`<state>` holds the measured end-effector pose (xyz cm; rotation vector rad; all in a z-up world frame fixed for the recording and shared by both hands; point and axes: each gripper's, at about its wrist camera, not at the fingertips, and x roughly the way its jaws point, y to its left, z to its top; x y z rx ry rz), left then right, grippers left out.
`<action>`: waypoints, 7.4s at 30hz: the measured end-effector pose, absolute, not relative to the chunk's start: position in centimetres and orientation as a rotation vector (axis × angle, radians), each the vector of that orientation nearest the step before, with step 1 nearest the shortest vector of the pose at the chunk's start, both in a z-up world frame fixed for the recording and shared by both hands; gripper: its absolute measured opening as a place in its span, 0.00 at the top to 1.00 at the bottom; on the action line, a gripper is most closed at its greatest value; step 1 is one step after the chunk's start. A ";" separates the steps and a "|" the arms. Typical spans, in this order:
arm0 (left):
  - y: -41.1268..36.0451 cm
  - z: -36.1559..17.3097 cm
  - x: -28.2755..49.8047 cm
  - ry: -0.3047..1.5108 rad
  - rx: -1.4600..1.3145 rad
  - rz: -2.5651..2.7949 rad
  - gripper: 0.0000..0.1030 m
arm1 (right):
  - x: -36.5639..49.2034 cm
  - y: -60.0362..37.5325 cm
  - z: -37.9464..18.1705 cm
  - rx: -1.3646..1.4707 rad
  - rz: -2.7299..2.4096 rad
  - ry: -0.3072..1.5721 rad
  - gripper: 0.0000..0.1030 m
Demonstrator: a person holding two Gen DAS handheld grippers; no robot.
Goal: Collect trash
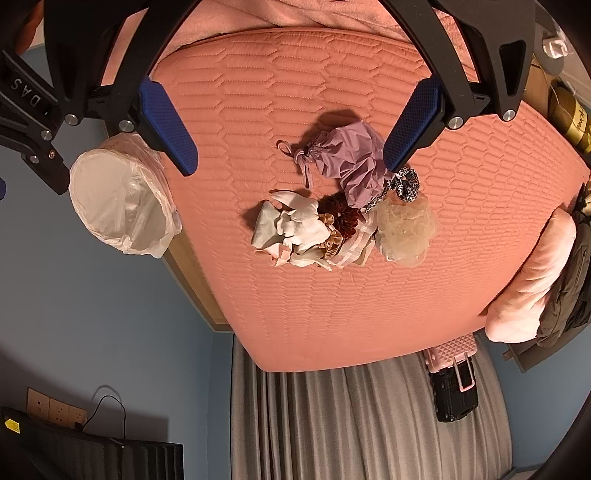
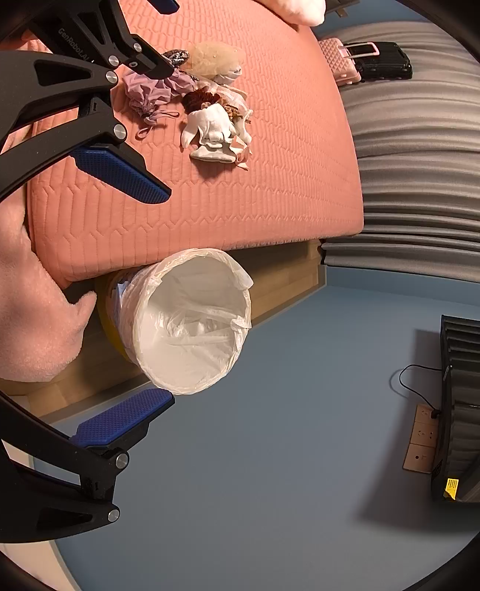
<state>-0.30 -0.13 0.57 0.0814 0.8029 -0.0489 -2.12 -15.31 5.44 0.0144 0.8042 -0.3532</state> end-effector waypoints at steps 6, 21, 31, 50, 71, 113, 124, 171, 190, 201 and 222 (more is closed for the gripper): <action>-0.1 0.6 -0.4 0.803 0.079 -0.049 0.07 | -2.1 -15.3 5.4 0.015 -0.353 0.804 0.06; -0.1 0.6 -0.3 0.803 0.079 -0.049 0.07 | -2.1 -15.3 5.4 0.014 -0.354 0.804 0.06; -0.3 0.8 -0.3 0.796 0.076 -0.066 0.07 | -2.0 -15.5 5.9 0.019 -0.362 0.797 0.06; 1.1 0.3 0.2 0.786 0.053 -0.135 0.07 | -2.1 -14.6 6.6 0.023 -0.384 0.751 0.06; 12.5 -7.3 6.7 0.903 -0.056 -0.034 0.07 | 4.2 -6.7 1.9 0.071 -0.202 0.799 0.06; 27.9 -3.1 9.7 0.826 -0.284 -0.026 0.96 | 14.3 13.2 -7.3 0.052 0.228 1.027 0.22; 27.9 -4.4 10.5 0.855 -0.274 -0.017 0.96 | 14.6 15.3 -10.1 0.076 0.300 1.138 0.97; -14.8 4.1 13.1 0.831 -0.022 -0.719 0.70 | 6.5 -26.7 3.4 0.388 -0.312 0.730 0.95; -13.5 3.8 13.6 0.808 -0.024 -0.556 0.40 | 7.5 -26.1 2.6 0.391 -0.310 0.733 0.68; -8.7 3.8 13.3 0.806 -0.068 -0.480 0.40 | 7.7 -21.7 3.2 0.355 -0.258 0.747 0.63; 4.0 1.8 13.1 0.850 -0.166 -0.253 0.23 | 9.3 -10.6 3.7 0.270 -0.113 0.788 0.54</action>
